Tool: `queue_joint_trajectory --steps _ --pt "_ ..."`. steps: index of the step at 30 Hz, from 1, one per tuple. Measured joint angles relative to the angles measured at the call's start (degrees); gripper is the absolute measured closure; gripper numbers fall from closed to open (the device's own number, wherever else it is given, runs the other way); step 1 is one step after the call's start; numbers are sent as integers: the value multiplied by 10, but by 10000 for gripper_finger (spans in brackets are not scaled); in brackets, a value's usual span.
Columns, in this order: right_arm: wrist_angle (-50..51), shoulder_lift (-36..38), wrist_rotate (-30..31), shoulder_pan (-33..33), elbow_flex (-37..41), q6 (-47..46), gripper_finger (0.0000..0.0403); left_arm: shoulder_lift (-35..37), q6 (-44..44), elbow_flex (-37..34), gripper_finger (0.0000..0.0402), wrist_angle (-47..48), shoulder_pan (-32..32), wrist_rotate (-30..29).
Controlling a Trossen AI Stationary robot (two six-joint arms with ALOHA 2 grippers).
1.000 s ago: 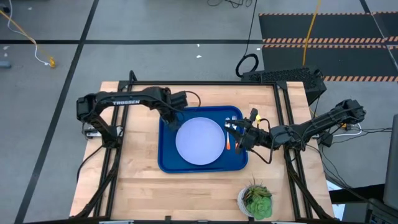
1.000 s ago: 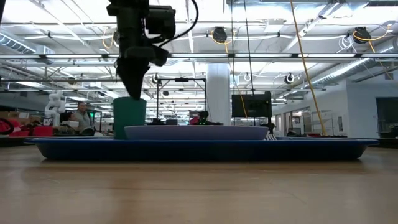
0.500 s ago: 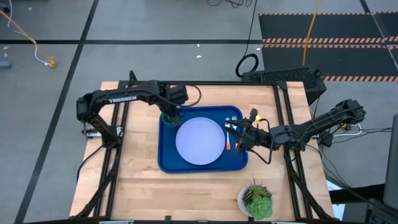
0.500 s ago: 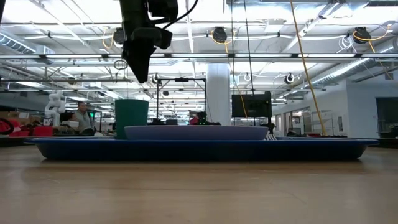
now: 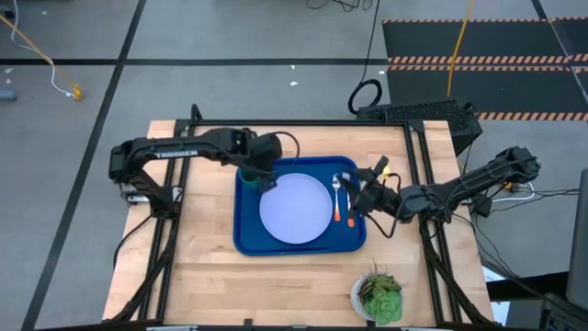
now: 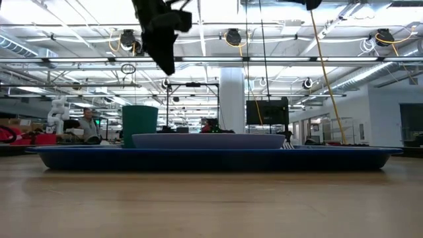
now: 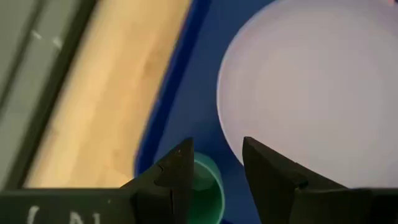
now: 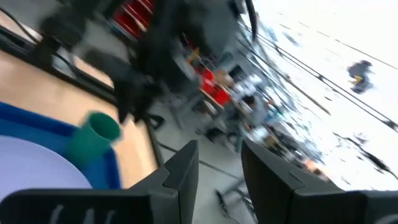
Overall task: Pick and place plate/cup/fork/spoon on tray
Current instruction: Adjust the blue serving tray
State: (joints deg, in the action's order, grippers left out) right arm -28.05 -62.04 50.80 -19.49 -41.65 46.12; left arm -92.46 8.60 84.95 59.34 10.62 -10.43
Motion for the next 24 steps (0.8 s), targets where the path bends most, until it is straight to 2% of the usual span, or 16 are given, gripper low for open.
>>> queue_joint_trajectory --steps 5,8,16,20,24 --pt "-9 0 52 -12 0 36 287 33 24 0 261 -19 -58 -72" --pt "-14 0 68 -28 0 47 287 62 49 0 261 -25 -111 -89" --pt "-34 7 149 -74 0 86 287 70 139 -21 261 24 -280 -90" --pt "-67 8 152 -89 0 103 287 65 203 -72 261 19 -355 -84" --pt "-87 8 145 -96 0 107 287 66 257 -148 261 -56 -407 -35"
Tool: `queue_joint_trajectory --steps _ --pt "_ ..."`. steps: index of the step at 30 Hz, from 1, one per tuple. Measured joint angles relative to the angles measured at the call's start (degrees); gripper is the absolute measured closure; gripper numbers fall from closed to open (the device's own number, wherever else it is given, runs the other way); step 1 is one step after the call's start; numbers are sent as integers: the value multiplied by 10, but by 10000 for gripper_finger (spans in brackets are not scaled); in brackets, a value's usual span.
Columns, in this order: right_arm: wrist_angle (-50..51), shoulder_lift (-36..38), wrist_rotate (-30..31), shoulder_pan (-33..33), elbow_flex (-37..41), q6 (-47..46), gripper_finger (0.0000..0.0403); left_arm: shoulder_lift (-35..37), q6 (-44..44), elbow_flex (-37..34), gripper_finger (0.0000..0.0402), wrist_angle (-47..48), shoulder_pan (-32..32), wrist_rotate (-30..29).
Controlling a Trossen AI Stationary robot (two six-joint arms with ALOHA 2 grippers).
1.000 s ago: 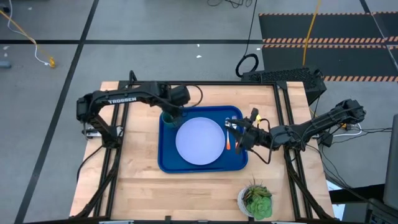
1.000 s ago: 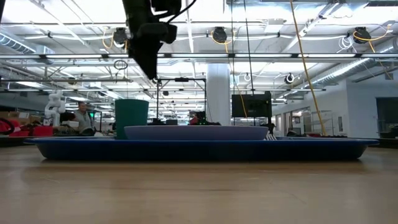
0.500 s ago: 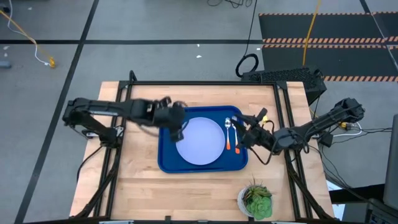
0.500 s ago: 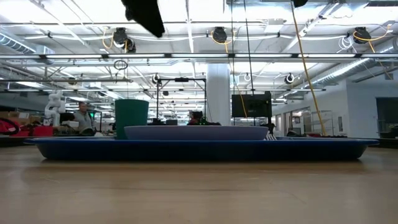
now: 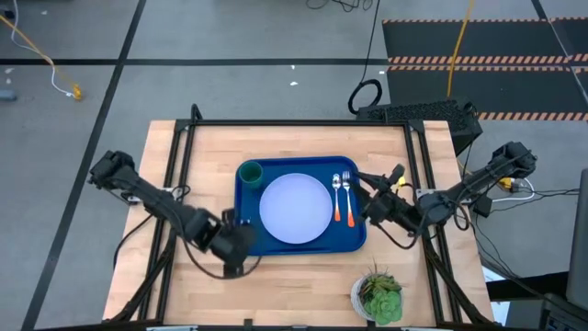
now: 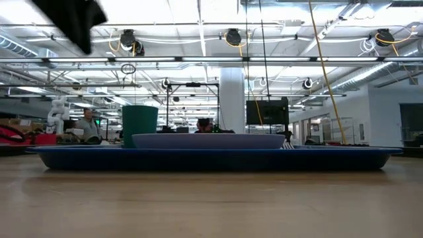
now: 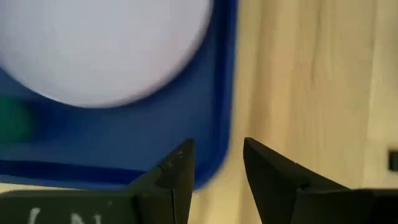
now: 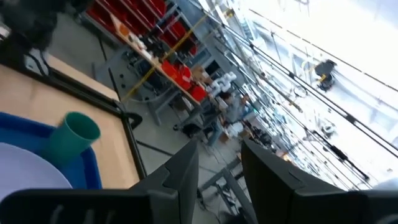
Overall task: Pick and place plate/cup/fork/spoon on tray
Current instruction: Adjust the blue serving tray
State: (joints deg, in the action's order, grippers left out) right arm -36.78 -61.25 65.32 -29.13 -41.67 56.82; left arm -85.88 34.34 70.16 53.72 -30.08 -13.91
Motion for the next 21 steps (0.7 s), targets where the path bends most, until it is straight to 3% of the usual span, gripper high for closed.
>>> queue_joint_trajectory --steps 7,16,21 --pt "-15 0 -39 -8 0 -1 287 0 18 -114 261 -141 -24 81" --pt "-13 0 -39 -10 0 0 287 0 19 -210 261 -278 -17 109" --pt "-11 0 -39 -10 0 0 287 0 30 -226 261 -310 -25 114"
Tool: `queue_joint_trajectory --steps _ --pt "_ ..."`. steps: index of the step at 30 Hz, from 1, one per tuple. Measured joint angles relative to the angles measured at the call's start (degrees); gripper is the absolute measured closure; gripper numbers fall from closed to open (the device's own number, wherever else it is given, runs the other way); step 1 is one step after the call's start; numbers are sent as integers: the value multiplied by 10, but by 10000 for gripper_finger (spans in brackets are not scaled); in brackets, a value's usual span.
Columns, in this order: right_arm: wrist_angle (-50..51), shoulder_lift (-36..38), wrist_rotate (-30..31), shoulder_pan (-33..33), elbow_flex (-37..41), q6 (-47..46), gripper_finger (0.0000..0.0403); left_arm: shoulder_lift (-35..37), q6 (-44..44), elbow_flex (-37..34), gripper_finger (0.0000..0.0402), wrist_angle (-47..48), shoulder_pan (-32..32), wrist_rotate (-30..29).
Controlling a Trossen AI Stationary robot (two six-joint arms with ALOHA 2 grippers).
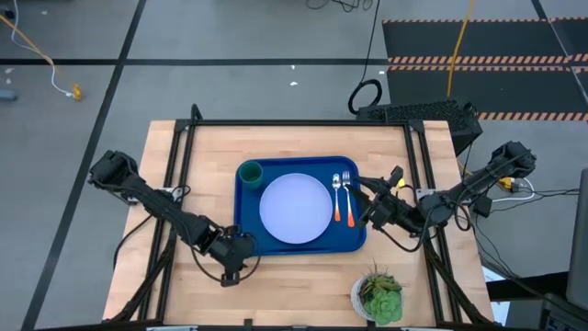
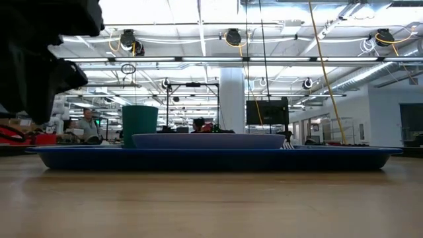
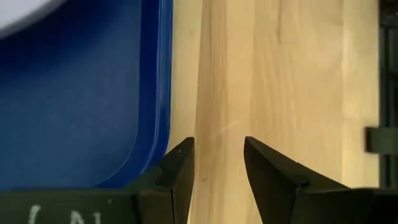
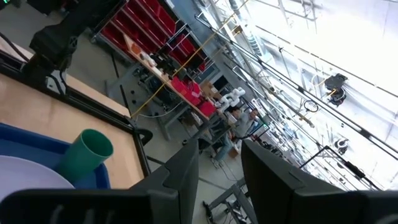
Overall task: Pick and place plate/cup/fork/spoon on tray
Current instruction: Adjust the blue serving tray
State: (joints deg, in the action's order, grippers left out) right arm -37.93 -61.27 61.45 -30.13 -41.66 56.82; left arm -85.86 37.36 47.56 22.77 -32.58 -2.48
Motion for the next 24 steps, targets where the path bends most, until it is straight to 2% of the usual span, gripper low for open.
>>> queue_joint_trajectory --steps 9,24 --pt "0 0 0 0 0 0 287 -25 21 -34 261 -63 -26 16" --pt "0 0 0 0 0 5 287 -49 17 -34 261 -68 -17 10"
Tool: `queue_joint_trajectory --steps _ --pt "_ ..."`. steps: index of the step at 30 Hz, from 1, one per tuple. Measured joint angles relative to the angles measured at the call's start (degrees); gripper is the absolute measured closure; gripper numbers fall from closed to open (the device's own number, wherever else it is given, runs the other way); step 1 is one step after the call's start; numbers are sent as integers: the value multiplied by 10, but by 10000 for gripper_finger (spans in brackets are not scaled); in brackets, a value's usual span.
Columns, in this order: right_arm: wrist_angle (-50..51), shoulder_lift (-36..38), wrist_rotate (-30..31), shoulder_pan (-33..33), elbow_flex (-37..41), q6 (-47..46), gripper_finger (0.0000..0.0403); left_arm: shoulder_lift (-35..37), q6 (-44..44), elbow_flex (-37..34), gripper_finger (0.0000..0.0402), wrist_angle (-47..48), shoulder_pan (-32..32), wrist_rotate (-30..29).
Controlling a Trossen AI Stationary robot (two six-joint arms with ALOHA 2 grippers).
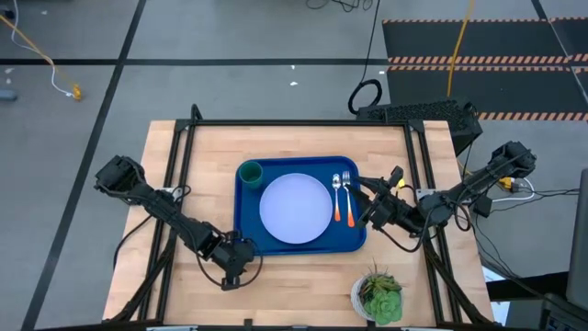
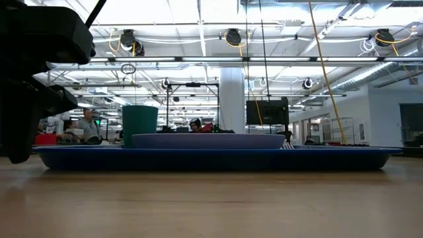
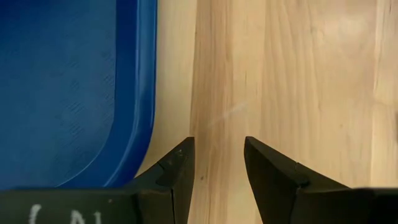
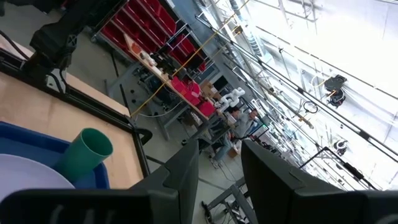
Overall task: Pick and place plate/cup/fork/spoon on tray
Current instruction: Adjust the blue serving tray
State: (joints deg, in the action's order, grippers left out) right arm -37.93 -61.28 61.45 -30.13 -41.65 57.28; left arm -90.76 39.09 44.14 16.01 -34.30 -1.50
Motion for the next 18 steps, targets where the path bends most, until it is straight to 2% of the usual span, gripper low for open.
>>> queue_joint_trajectory --steps 18 --pt "0 0 0 0 0 -2 287 0 1 0 261 27 10 -18"
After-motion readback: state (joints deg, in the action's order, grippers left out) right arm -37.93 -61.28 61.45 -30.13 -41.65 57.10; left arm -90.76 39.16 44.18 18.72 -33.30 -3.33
